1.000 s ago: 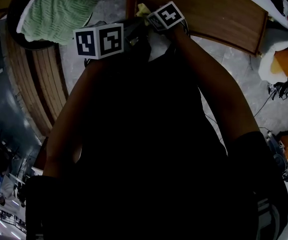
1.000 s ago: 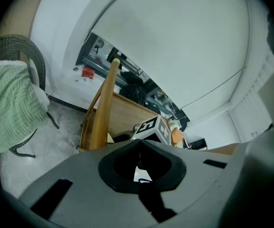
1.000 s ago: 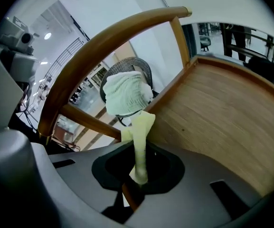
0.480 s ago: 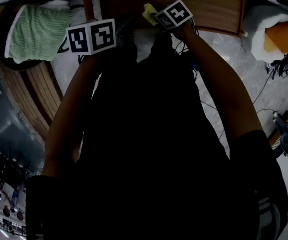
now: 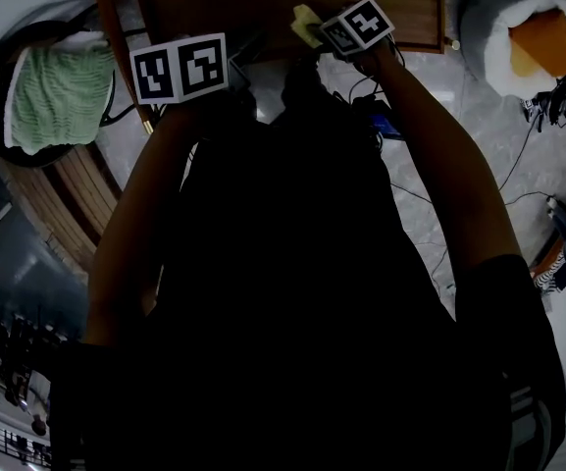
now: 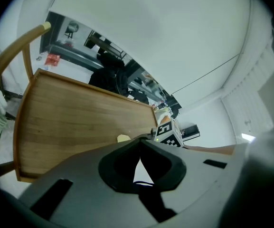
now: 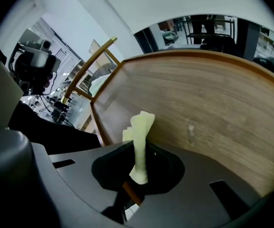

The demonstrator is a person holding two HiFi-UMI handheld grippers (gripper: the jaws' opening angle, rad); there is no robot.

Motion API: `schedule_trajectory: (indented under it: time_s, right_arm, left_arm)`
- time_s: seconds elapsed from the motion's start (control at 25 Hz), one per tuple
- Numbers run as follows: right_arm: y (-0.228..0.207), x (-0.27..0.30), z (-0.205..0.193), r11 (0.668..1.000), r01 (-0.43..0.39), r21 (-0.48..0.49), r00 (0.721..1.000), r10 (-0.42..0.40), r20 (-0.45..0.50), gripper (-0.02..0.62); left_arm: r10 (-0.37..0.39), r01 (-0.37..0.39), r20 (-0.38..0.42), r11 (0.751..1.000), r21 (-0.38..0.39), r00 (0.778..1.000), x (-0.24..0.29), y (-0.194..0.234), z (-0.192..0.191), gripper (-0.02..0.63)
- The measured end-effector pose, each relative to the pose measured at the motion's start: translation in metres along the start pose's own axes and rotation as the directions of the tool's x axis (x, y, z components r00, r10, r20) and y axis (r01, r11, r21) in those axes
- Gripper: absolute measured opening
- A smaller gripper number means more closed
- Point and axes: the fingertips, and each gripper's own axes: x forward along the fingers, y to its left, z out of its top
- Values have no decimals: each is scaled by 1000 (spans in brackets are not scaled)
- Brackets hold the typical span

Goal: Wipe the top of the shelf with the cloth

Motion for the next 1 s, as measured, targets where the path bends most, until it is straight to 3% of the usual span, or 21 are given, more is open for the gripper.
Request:
schedule_trajectory:
  time_s: [0.4, 1.0]
  right_arm:
    - [-50, -42, -27, 1000, 11, 14, 997, -12, 73, 51]
    - [-126, -109, -92, 981, 136, 137, 980, -154, 130, 51]
  left_arm:
    - [-5, 7, -46, 999, 45, 999, 55, -37, 12, 12]
    - [-74, 87, -138, 992, 95, 988, 139, -99, -12, 12]
